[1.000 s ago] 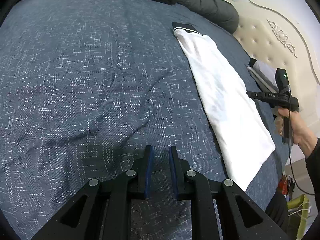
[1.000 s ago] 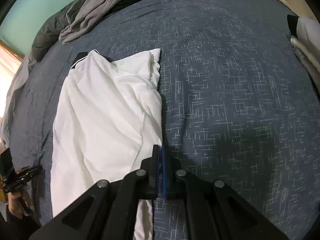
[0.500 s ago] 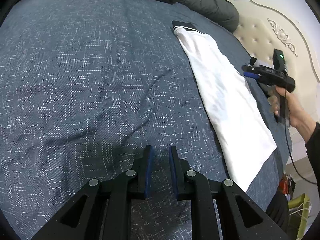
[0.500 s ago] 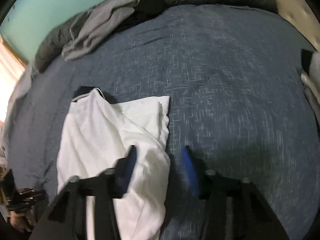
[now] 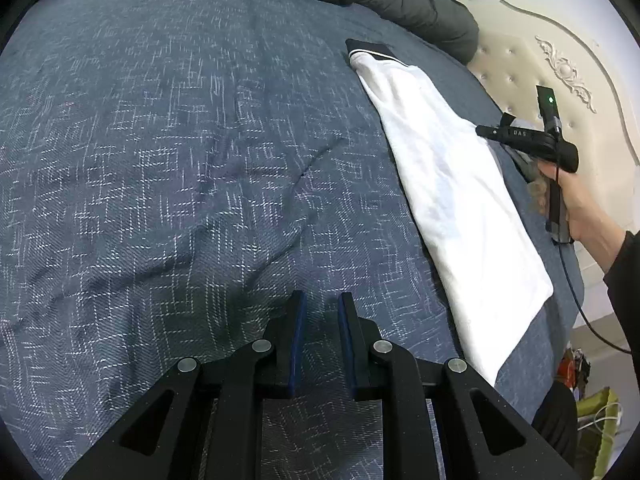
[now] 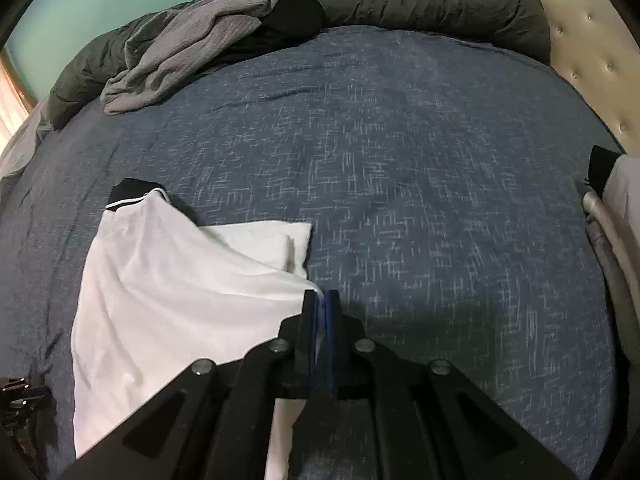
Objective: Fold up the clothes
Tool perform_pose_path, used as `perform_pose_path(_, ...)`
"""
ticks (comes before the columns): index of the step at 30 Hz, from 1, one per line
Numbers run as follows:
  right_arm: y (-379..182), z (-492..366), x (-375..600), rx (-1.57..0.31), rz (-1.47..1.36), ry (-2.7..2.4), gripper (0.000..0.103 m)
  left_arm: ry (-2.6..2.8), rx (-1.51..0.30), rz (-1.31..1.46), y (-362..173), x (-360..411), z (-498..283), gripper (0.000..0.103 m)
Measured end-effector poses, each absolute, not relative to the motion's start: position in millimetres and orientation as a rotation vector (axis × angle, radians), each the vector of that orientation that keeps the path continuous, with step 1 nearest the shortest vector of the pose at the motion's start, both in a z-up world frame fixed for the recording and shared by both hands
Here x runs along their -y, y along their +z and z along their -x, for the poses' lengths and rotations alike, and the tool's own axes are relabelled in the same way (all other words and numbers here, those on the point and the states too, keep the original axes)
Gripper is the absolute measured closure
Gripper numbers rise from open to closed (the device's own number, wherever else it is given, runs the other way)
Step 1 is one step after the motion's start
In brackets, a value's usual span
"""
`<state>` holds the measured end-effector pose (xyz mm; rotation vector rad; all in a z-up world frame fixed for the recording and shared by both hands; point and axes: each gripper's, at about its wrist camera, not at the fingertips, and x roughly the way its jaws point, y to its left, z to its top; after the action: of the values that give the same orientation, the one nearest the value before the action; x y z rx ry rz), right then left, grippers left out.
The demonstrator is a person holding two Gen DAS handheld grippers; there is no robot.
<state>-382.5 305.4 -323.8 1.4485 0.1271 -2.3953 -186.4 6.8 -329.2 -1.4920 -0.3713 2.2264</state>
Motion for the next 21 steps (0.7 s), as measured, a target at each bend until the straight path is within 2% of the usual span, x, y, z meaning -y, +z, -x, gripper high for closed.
perform_pose_path(9,-335.0,388.1,-306.2,-0.108,-1.525,-2.398,0.097,2.222,0.369,1.497,-329.5,-5.2,186.0,0.086)
perform_pose_path(12,-319.8,374.7,-317.9,-0.028,-1.486,-2.414,0.09,2.222,0.362,1.495,-327.6,-7.0,185.7,0.086)
perform_pose_path(15,-305.9,348.7,-324.4,0.026,-1.438,-2.368,0.072,2.212,0.363,1.485,-324.4,-11.0,184.1,0.086)
perform_pose_path(18,-300.9,321.1,-321.5,0.028,-1.44,-2.298,0.07,2.127,0.271,1.454,-317.6,-22.7,179.7,0.086)
perform_pose_path(21,-300.2,292.6,-320.2,0.027,-1.455,-2.258,0.07,2.087,0.285,1.434,-310.1,-43.2,173.5,0.086)
